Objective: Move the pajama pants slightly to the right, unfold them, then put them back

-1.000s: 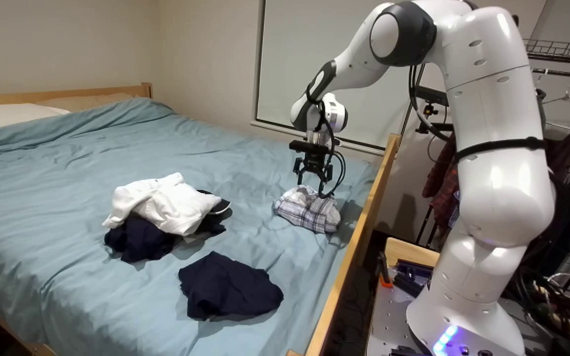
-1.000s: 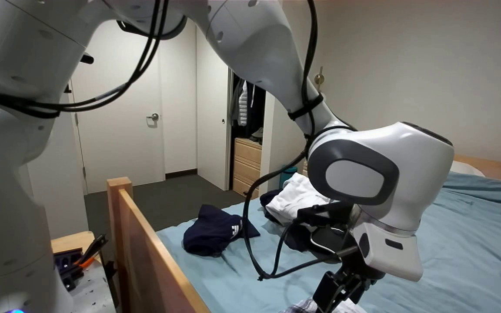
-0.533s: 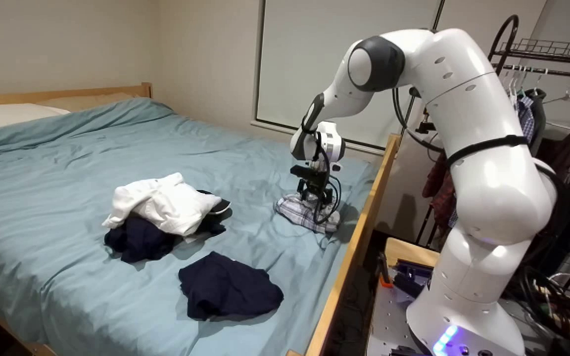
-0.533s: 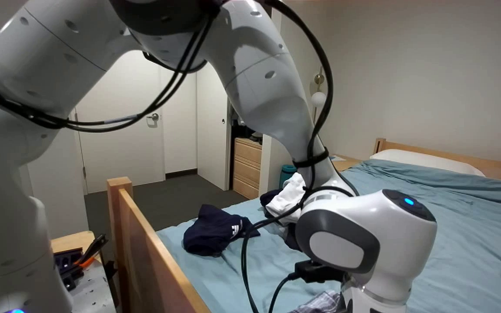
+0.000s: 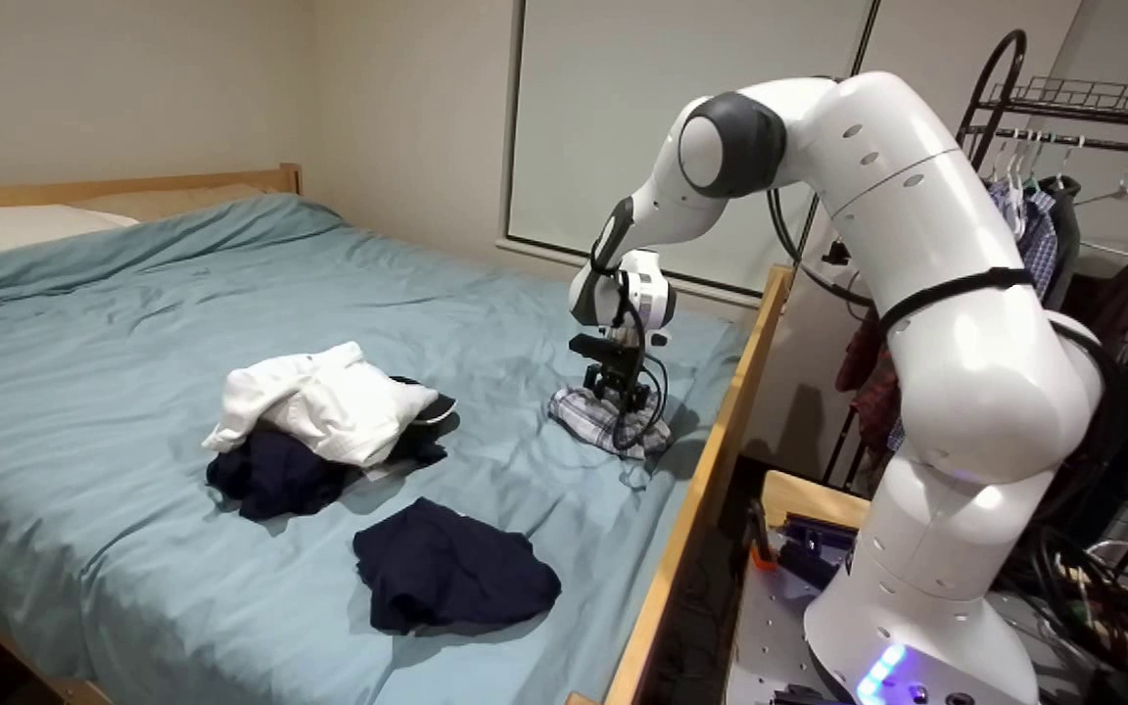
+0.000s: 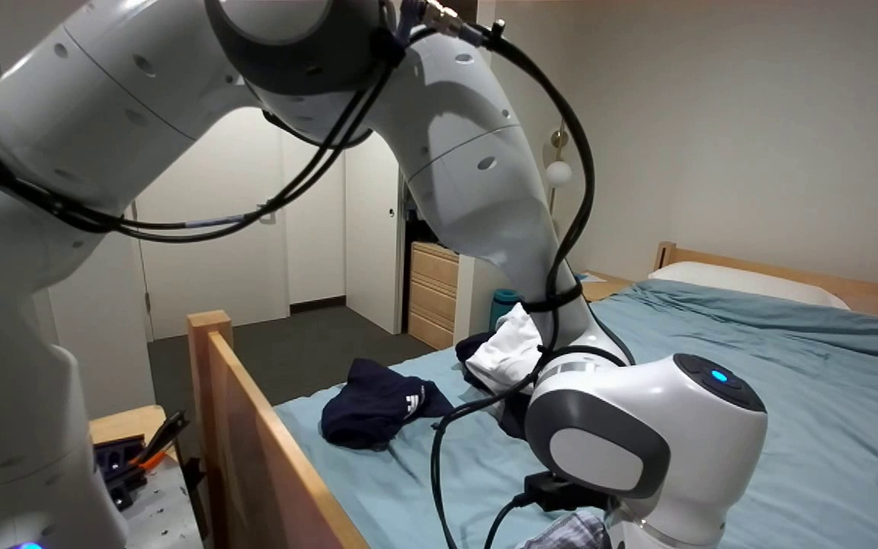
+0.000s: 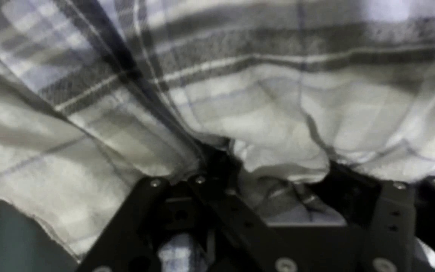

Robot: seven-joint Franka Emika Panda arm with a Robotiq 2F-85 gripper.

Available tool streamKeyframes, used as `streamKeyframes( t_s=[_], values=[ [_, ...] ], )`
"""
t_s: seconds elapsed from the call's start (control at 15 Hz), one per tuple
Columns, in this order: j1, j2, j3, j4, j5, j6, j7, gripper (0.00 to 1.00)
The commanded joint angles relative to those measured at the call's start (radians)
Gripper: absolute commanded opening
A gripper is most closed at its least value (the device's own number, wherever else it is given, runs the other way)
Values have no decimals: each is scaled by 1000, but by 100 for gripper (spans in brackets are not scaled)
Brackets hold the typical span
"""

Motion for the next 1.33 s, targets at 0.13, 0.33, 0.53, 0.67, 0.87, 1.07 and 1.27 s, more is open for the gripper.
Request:
streamKeyframes(
  t_s=[0.13,0.33,0.53,0.67,0.87,1.07,1.27],
  values=[
    [-43,45,39,42,55,24,-5,24],
    [-54,46,48,43,77,27,-5,53],
    [-60,51,54,49,103,42,-3,70],
    [-56,58,50,53,119,62,3,84],
    [-56,68,55,59,148,76,0,99],
    [-41,-28,17,-14,133,53,-8,100],
    [-48,-47,14,-14,138,56,-16,100]
  ],
)
